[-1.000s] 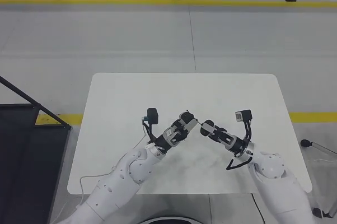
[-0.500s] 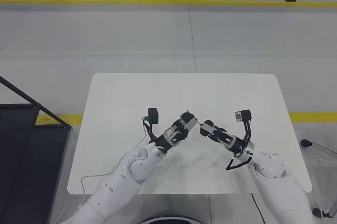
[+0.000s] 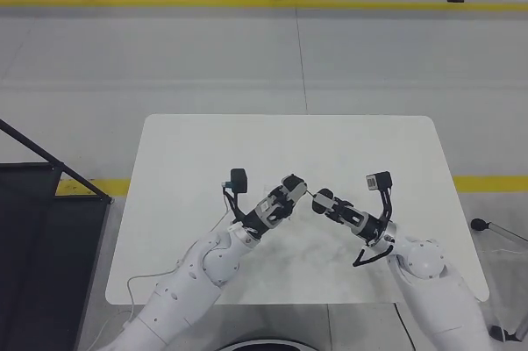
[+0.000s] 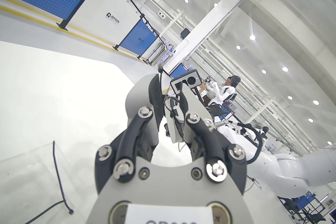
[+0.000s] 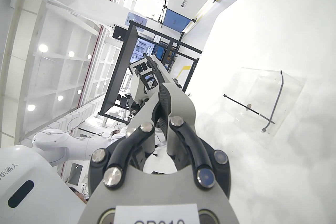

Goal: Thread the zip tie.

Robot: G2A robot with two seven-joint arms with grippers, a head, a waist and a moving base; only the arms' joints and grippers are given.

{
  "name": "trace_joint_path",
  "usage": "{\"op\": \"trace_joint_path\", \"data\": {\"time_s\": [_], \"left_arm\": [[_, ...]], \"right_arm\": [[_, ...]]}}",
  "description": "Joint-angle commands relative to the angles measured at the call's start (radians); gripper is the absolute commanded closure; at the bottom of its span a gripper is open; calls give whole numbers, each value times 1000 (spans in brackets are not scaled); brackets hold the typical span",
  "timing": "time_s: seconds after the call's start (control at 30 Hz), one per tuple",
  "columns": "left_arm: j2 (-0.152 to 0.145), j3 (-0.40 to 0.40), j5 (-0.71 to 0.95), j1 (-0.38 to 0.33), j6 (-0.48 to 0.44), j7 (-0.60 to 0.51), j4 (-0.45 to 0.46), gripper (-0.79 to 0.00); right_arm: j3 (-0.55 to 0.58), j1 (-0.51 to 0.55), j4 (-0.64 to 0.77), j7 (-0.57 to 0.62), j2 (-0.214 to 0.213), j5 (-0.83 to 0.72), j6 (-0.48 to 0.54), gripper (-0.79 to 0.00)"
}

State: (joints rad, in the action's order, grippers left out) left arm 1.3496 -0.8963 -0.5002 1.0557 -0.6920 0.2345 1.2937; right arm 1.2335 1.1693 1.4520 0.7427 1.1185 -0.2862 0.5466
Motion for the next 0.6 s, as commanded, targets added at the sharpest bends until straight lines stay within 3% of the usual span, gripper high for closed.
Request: {"op": "trace_joint_path", "data": {"time_s": [0.0, 0.27, 0.57], "left_arm": [[2, -4, -1, 2, -1, -1, 0, -234], [9, -14, -8, 7, -4, -13, -1, -99], [17, -24, -13, 11, -6, -25, -3, -43]], "right_arm": [[0, 0, 0, 1, 0, 0, 0, 0], [2, 1, -1, 1, 1, -2, 0, 0], [4, 2, -1, -1, 1, -5, 2, 0]]}}
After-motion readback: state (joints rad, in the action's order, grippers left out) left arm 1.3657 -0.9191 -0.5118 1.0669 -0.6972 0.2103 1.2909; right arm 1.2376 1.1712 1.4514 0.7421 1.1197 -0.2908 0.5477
